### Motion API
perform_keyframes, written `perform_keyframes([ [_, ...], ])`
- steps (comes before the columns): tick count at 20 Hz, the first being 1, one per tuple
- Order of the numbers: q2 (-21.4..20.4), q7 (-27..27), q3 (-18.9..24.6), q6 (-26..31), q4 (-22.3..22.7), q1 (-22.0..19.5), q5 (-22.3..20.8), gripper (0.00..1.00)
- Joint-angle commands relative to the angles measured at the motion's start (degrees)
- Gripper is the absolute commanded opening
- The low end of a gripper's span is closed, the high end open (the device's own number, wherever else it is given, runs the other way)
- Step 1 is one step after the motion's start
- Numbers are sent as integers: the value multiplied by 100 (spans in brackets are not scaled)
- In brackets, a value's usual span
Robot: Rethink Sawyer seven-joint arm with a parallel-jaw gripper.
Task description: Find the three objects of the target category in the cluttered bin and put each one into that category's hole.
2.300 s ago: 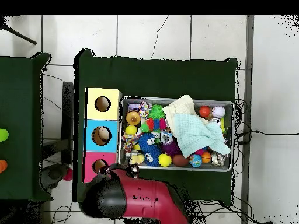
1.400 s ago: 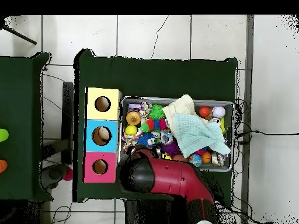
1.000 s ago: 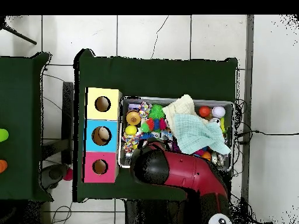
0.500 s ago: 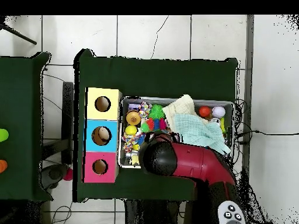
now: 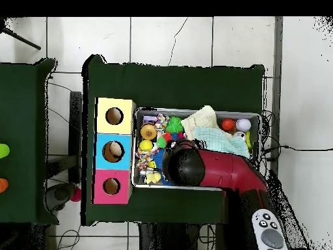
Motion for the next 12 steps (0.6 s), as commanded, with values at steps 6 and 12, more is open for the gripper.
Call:
perform_keyframes([
  [6,253,-498,663,610,-661,-267,-436,100],
  [12,322,-586,705,776,-901,-347,-480,100],
])
